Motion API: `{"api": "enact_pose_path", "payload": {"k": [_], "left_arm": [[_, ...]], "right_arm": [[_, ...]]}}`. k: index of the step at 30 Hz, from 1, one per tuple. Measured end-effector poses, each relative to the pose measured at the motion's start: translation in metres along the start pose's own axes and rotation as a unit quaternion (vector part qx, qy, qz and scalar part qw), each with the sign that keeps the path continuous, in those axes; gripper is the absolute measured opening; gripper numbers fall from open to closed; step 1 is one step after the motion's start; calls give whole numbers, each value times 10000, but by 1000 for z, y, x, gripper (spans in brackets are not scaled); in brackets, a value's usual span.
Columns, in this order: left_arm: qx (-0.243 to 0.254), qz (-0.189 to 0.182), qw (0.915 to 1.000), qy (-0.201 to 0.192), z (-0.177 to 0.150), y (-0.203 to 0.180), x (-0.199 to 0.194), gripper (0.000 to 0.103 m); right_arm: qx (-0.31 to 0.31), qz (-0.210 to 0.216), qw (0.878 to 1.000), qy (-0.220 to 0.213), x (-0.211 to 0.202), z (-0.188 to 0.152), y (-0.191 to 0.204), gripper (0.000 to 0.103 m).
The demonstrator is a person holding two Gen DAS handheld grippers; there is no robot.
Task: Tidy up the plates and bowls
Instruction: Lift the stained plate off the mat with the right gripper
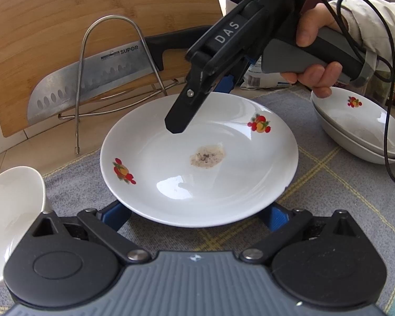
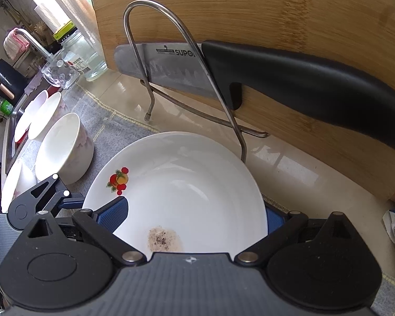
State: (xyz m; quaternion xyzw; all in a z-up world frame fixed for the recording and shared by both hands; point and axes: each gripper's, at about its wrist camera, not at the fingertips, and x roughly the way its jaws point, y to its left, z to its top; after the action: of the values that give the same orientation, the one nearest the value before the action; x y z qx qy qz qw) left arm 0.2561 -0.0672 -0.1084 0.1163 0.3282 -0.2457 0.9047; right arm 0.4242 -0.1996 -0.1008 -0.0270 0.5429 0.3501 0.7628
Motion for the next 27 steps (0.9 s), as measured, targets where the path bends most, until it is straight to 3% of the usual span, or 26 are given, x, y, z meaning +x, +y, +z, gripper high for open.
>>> {"api": "enact_pose_path", "payload": {"k": [27], "left_arm": [[118,-88,9999,-29,-1,-20,-45,100]], "right_arm": [[137,-69,9999,-65,-32,-34,31,103]]}}
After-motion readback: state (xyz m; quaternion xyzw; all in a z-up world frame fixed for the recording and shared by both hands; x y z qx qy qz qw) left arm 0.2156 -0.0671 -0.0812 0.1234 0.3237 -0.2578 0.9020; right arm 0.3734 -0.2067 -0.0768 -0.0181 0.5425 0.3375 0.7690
